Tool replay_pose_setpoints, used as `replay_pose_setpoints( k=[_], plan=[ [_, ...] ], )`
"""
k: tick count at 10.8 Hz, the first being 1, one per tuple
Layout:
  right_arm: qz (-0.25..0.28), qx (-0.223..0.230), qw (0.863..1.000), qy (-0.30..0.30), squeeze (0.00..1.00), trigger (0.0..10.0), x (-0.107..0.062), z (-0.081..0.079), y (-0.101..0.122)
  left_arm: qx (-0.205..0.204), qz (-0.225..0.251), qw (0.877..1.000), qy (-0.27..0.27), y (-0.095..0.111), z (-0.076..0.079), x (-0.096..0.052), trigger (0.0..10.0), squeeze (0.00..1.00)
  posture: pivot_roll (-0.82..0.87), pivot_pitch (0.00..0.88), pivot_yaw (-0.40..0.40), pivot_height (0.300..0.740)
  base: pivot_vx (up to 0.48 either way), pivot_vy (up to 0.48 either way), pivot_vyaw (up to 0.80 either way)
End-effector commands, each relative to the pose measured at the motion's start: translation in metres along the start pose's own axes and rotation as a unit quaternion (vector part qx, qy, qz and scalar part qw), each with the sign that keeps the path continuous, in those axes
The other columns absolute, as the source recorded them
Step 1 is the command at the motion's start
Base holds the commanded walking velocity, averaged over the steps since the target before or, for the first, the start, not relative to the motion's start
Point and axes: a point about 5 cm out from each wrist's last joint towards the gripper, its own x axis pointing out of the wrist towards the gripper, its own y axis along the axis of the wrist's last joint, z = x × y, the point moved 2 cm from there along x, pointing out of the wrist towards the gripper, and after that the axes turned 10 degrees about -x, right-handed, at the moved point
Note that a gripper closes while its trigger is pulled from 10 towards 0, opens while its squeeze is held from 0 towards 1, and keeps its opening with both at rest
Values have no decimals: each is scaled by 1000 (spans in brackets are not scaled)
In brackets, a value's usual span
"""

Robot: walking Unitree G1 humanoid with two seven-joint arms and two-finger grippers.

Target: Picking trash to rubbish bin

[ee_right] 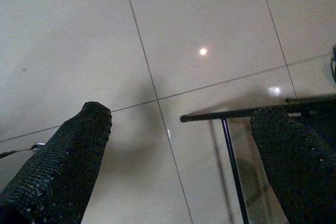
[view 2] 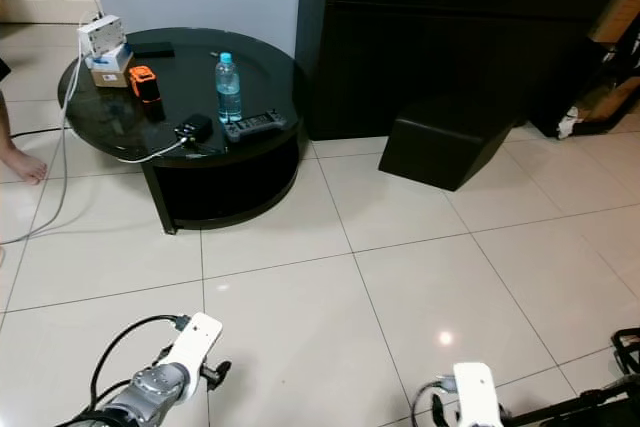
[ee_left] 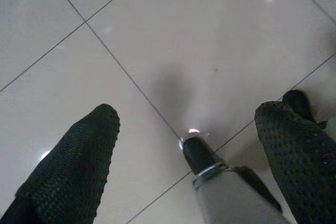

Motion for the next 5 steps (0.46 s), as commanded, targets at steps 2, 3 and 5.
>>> replay_pose_setpoints(
  k=[2, 3, 5],
  plan=[
    [-4, 16, 1000, -6, 0, 10000, -1, -3, -3, 26, -3, 1000, 15, 1, -10, -1, 10000, 0, 247, 0, -140, 740, 0, 0, 0],
    [-4, 19, 1000, 0, 0, 10000, 1, -7, 2, -2, -3, 998, 60, 5, -23, -2, 10000, 0, 260, 0, -150, 740, 0, 0, 0],
    [-20, 33, 999, -1, 0, 10000, 0, -6, -4, -65, 16, 995, 79, 10, -33, -3, 10000, 0, 286, 32, -154, 740, 0, 0, 0]
  ],
)
